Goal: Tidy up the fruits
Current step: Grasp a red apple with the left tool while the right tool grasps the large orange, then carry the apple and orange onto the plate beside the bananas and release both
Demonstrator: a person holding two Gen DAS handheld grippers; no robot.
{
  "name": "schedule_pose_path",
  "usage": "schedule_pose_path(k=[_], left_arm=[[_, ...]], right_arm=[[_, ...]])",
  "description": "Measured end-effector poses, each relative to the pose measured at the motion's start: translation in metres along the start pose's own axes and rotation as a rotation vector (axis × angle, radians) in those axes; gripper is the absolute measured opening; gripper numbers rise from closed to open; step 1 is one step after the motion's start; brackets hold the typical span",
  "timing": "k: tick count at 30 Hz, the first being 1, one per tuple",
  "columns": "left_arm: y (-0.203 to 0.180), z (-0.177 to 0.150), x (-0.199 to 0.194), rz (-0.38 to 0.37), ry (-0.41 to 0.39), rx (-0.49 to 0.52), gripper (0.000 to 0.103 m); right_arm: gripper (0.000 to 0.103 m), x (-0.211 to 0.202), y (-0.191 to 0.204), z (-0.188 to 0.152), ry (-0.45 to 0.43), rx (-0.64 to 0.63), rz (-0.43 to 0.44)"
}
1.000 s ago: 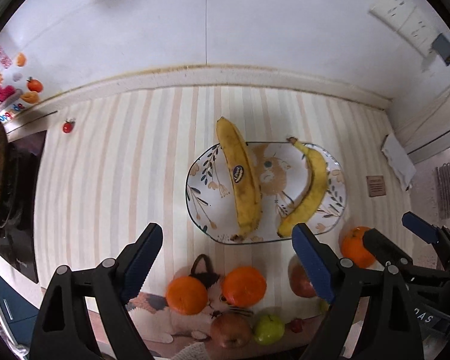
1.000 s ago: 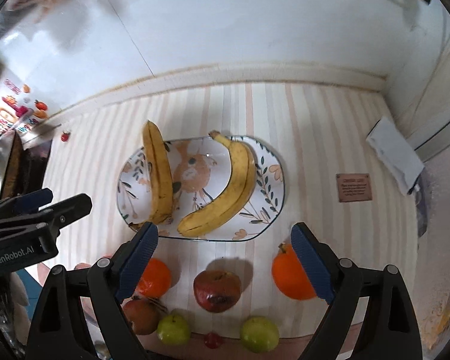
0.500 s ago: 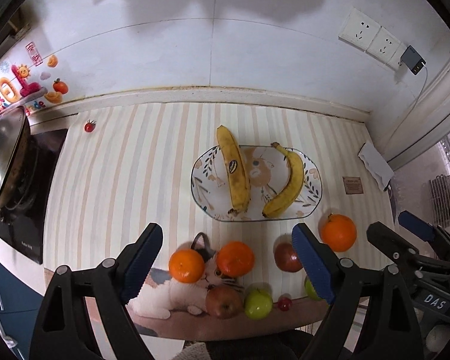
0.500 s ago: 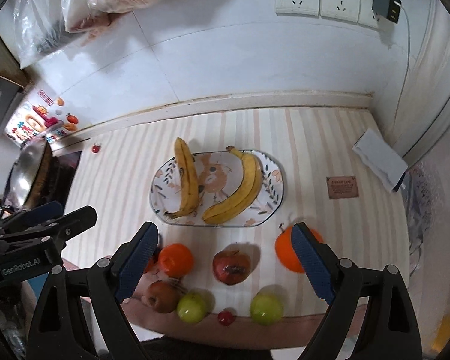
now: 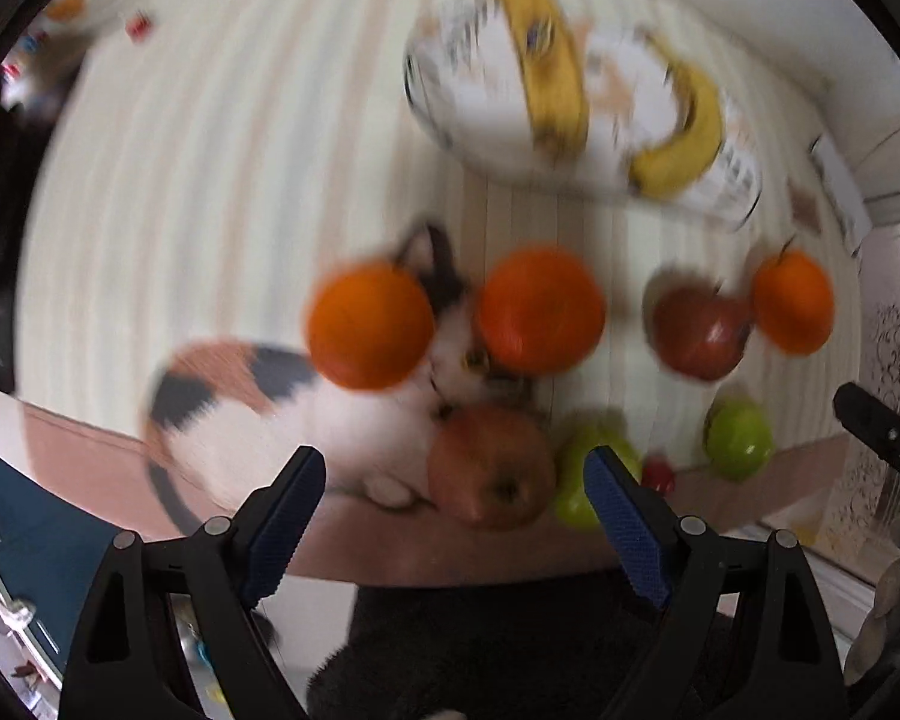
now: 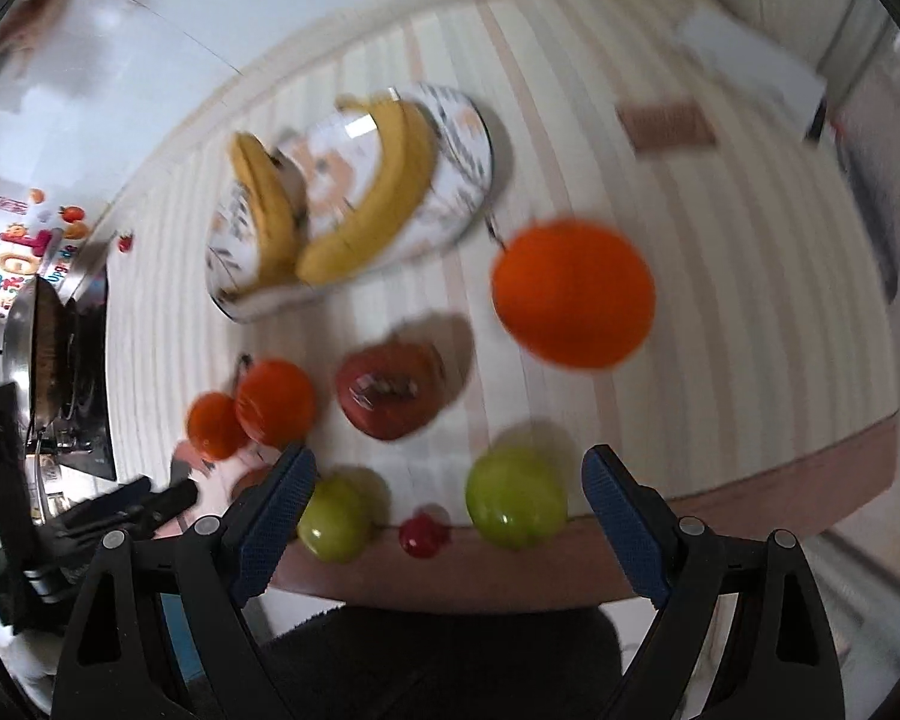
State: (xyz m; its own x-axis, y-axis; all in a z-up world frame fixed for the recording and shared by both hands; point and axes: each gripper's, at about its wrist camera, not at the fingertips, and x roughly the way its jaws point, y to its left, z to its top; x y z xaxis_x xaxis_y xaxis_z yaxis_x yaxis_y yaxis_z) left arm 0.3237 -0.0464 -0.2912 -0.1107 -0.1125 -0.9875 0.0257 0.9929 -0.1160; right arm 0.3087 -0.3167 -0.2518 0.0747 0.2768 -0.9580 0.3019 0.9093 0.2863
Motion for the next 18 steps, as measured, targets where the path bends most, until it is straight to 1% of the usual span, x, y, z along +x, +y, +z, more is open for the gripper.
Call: schedule_pose_path(k=[2,5,6,7,9,12,14,15,18], left_arm=[[-0.003,-0.002,0.021,-0.011,0.050,0.004,0.088],[-0.010,-0.004,0.048,0.003,0.095,0.014,0.087],[-0.008,-0.004,0.048,-0.003,0.069,0.001,0.084],[-0.007,-0.003,0.047,0.000,0.052,-0.011,0.074],[-0.010,-0.003,0.049,-0.045,0.067,-0.008,0.061],[-0.020,-0.008,0.046,0.006,0.037,0.037,0.061],[-0.025,-0.012,0.048,0.025,0.037,0.056,0.062],[-0.027,-0.012,0.050,0.032,0.045,0.064,0.062],[-0.028,-0.012,0.056,0.015,0.057,0.038,0.063]], right_arm=[[0.093,0.005,-0.007,0.002,-0.011,0.014,-0.017],[0.093,0.007,-0.019,0.015,-0.052,0.042,-0.058],[0.093,0.007,-0.023,0.020,-0.060,0.051,-0.075],[0.093,0.009,-0.028,0.027,-0.068,0.062,-0.082],[0.093,0.014,-0.035,0.042,-0.075,0.074,-0.101],[0.093,0.028,-0.042,0.064,-0.063,0.064,-0.132],[0.093,0.042,-0.044,0.076,-0.031,0.048,-0.151],[0.093,0.047,-0.045,0.079,-0.021,0.045,-0.147],[0.093,0.067,-0.047,0.091,0.026,0.051,-0.114]])
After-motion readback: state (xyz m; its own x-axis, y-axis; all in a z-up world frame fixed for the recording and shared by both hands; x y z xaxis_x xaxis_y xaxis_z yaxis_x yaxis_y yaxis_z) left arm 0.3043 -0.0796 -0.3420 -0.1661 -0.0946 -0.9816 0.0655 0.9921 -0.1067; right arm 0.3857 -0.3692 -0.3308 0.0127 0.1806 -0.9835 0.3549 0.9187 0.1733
